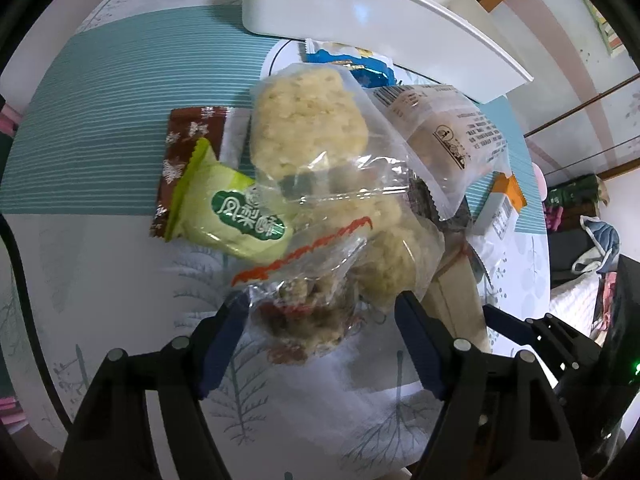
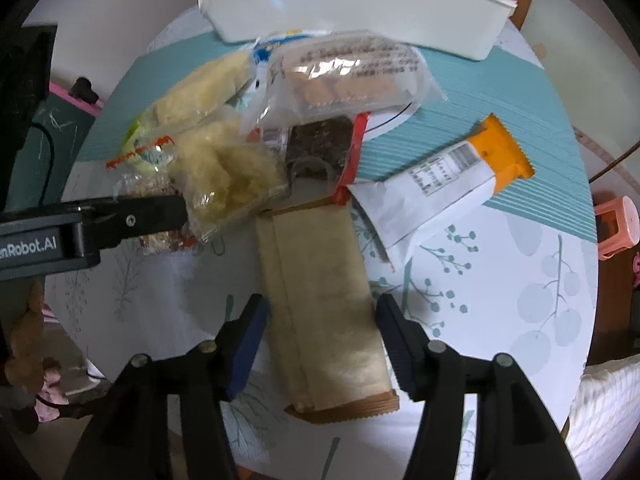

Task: Organize snacks
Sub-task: 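Grasp the small nut bag with the left gripper while the right grasps the brown wafer bar, then lower both held snacks into the white tray and open both grippers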

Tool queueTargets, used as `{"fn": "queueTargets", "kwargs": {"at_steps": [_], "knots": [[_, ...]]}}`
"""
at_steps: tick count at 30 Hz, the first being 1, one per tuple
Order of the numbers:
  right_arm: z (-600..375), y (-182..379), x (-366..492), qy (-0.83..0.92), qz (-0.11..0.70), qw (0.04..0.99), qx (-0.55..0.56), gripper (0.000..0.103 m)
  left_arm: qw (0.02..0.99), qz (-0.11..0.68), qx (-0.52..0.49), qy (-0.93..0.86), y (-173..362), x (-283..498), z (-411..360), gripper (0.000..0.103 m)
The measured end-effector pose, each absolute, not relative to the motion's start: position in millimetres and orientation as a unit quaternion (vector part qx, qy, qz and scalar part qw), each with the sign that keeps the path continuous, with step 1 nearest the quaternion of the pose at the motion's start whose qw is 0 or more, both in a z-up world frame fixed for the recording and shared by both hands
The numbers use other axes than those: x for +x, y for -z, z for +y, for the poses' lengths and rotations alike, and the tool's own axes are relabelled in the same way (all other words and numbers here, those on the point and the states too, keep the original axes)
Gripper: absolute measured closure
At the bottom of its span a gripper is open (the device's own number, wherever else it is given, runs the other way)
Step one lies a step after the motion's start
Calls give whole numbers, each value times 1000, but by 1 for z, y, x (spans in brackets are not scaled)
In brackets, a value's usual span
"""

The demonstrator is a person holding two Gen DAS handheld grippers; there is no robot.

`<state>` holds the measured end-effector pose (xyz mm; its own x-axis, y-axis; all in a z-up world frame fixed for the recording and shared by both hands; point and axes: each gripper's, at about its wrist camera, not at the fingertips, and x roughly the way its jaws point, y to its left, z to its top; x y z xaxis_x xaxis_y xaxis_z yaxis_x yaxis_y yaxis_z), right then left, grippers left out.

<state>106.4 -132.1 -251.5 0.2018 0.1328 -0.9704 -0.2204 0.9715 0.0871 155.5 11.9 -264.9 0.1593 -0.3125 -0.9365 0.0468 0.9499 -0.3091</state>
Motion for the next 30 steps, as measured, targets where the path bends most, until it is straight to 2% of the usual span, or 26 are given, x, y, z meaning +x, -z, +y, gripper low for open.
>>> {"fn": "queueTargets", "kwargs": {"at_steps": [1,3,6,11,19,25,30], "knots": [[-126,253,106,-122,619,775,-48,42,753,639,-106,122,266,156,11,34],[-122,255,106,-122,618,774,-59,40,748,644,-108,120,268,154,12,49],[-109,258,105,-118,611,776,-105,39,749,642,-111,121,271,152,6,57],[-100,258,103,-127,602,779,-121,49,755,637,-99,116,269,144,9,60],[-126,247,99,-150,625,765,-46,50,760,632,-93,120,246,130,18,60],[-143,218,87,-170,608,775,-40,50,792,595,-56,128,201,126,23,60],[-154,173,91,-179,578,796,-26,50,826,544,-40,139,153,139,11,60]]}}
